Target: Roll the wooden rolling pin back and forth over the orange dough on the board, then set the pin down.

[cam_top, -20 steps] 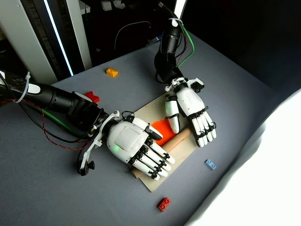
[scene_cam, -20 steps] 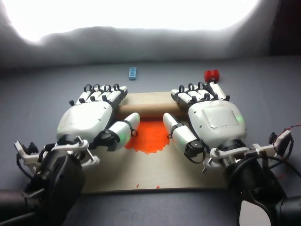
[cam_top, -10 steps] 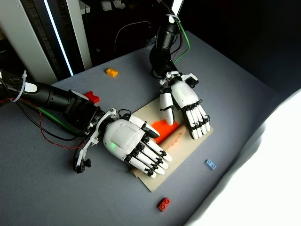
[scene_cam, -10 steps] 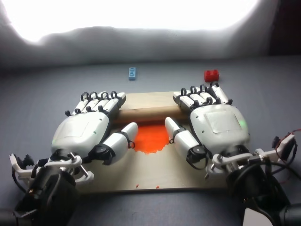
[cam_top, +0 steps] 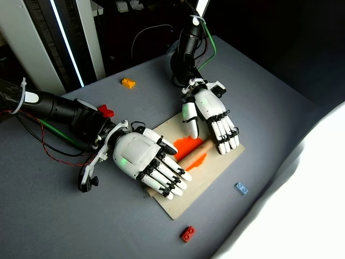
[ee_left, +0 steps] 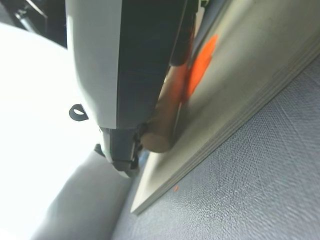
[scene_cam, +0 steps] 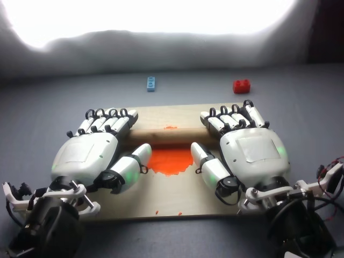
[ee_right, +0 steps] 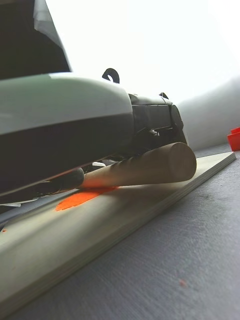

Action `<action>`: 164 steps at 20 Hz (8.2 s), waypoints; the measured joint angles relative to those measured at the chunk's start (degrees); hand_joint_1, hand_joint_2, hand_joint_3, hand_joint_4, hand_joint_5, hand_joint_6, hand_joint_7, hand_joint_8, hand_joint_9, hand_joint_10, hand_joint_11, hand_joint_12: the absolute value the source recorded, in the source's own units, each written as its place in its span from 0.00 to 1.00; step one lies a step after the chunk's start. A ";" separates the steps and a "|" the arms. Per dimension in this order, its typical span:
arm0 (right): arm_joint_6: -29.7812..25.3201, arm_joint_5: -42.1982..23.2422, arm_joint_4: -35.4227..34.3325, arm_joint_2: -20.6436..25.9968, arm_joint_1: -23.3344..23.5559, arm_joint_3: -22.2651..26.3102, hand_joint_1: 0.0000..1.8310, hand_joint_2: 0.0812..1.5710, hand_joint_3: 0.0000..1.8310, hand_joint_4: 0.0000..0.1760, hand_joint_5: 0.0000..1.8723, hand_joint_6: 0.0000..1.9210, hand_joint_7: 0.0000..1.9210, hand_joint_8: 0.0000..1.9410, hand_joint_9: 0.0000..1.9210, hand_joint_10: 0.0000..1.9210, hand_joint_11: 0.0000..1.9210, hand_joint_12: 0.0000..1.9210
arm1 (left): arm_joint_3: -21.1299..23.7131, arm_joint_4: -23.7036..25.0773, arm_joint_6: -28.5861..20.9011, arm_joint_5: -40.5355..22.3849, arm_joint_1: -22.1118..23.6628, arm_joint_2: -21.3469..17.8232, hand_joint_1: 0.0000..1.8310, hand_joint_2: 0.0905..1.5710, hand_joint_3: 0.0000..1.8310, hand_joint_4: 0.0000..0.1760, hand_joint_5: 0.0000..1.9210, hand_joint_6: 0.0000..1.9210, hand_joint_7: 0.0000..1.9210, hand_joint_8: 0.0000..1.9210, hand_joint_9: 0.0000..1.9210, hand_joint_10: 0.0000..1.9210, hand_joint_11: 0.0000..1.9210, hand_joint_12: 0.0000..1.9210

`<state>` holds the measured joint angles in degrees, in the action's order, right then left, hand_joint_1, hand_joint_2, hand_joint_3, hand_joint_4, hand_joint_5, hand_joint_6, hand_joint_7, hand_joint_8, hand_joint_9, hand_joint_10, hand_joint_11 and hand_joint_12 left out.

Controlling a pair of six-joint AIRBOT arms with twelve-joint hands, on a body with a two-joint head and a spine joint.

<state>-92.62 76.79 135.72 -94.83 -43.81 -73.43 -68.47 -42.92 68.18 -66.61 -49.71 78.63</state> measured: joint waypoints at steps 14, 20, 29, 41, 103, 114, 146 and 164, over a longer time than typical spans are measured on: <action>1.05 1.79 1.84 0.68 -1.68 2.73 0.00 0.97 0.00 0.00 0.25 0.01 0.25 0.00 0.23 0.01 0.00 0.56 | 3.91 0.66 -1.92 -1.77 -2.62 -2.62 0.00 0.94 0.00 0.00 0.12 0.00 0.12 0.00 0.10 0.00 0.00 0.18; 1.53 2.89 2.56 1.14 -2.86 4.66 0.00 0.97 0.00 0.00 0.25 0.00 0.26 0.00 0.23 0.00 0.00 0.58 | 4.96 0.85 -2.27 -2.05 -2.78 -3.10 0.00 0.94 0.00 0.00 0.11 0.00 0.12 0.00 0.09 0.00 0.00 0.16; 1.95 3.02 3.19 1.73 -3.80 6.23 0.00 0.97 0.00 0.00 0.24 0.00 0.24 0.00 0.22 0.00 0.00 0.57 | 7.50 1.95 -2.23 -3.17 -3.63 -3.58 0.00 0.94 0.00 0.00 0.12 0.00 0.13 0.00 0.11 0.00 0.00 0.20; 1.92 3.19 4.66 2.36 -4.72 7.39 0.00 0.97 0.00 0.00 0.25 0.00 0.26 0.00 0.23 0.00 0.00 0.55 | 9.92 3.45 -2.54 -6.51 -6.29 -3.65 0.00 0.94 0.00 0.00 0.11 0.00 0.13 0.00 0.10 0.00 0.00 0.17; 2.36 2.60 5.53 4.33 -3.63 11.21 0.00 0.97 0.00 0.00 0.21 0.00 0.20 0.00 0.19 0.00 0.00 0.48 | 14.14 10.88 -6.14 -0.04 -7.87 -10.51 0.00 0.94 0.00 0.00 0.10 0.00 0.11 0.00 0.08 0.00 0.00 0.11; 2.01 3.02 5.55 5.73 -2.16 11.21 0.00 0.88 0.00 0.00 0.17 0.00 0.16 0.00 0.13 0.00 0.00 0.42 | 14.71 10.97 -6.16 0.04 -7.85 -10.64 0.00 0.90 0.00 0.00 0.02 0.00 0.02 0.00 0.01 0.00 0.00 0.02; 1.86 1.77 6.91 14.88 -0.70 15.34 0.01 0.83 0.00 0.00 0.36 0.05 0.41 0.02 0.32 0.25 0.03 0.79 | 27.74 20.50 2.91 19.04 2.82 -32.39 0.00 0.93 0.00 0.00 0.25 0.03 0.31 0.03 0.28 0.07 0.00 0.71; -6.40 -13.16 1.84 33.05 8.57 22.29 0.27 0.86 0.01 0.00 0.42 0.77 0.47 0.79 0.41 0.92 0.33 1.00 | 30.60 25.51 4.22 36.48 20.87 -35.63 0.38 0.92 0.00 0.39 0.24 0.94 0.38 0.85 0.33 0.98 0.26 1.00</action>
<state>-99.02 63.64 137.56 -61.78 -35.24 -51.13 -37.87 -17.41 72.40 -30.13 -28.84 43.00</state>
